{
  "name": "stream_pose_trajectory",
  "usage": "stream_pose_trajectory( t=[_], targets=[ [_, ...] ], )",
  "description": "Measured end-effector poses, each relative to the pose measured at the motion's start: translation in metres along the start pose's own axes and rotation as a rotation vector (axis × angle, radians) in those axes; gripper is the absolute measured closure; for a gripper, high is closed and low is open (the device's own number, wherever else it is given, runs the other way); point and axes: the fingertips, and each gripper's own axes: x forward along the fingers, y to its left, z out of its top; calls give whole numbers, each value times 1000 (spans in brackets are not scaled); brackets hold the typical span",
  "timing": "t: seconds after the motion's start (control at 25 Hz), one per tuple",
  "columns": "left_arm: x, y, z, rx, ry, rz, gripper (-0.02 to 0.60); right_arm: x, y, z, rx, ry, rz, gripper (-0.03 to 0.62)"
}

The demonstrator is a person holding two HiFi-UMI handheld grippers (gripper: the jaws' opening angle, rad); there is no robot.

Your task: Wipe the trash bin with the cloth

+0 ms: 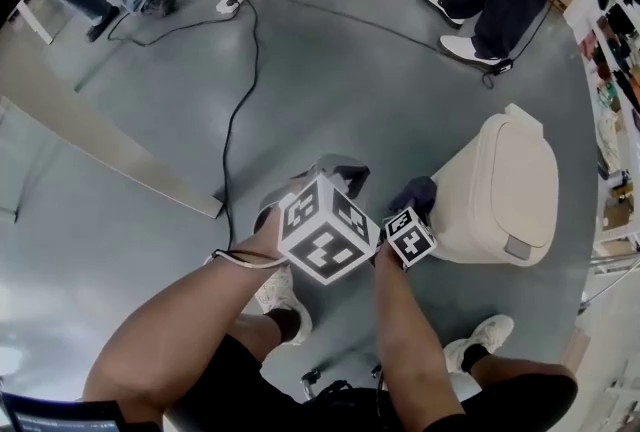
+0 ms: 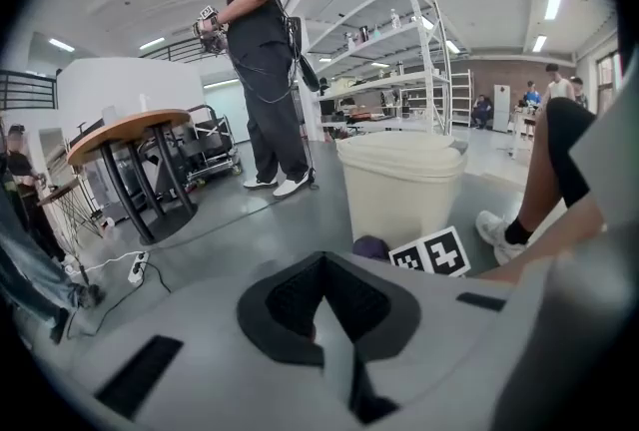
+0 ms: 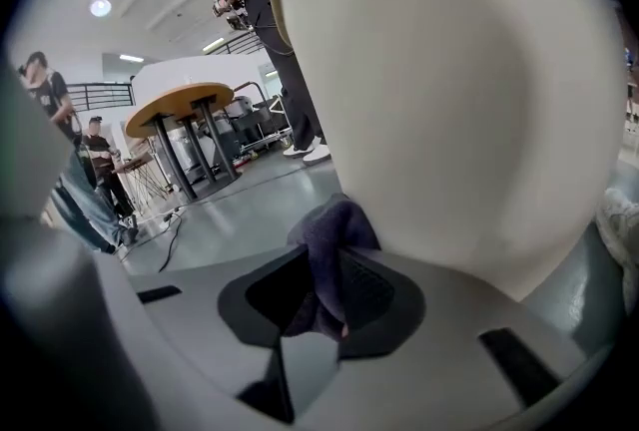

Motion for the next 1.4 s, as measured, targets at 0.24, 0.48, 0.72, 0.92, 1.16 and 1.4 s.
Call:
stream_pose_trajectory(
  t=[0.24, 0.48, 0.72, 0.92, 1.16, 1.4],
  targets=[
    [10, -2, 4, -1, 9, -20, 584, -2, 7, 4, 7, -24, 14, 516],
    [7, -4, 17, -3, -25, -20, 584, -45, 49, 93, 18, -271, 124, 517],
    [1, -5, 22, -2, -40, -15, 584, -68, 65, 144, 39, -381, 167, 516],
    [-4, -3, 33, -2, -65, -16, 584, -48, 61, 139, 80, -331, 125, 516],
    [-3, -7, 31, 4, -77, -29, 584, -9, 45, 97, 52, -220, 63, 516],
    [-8, 7, 18, -37, -73, -8, 584, 24, 27, 44, 46, -97, 0, 517]
  ],
)
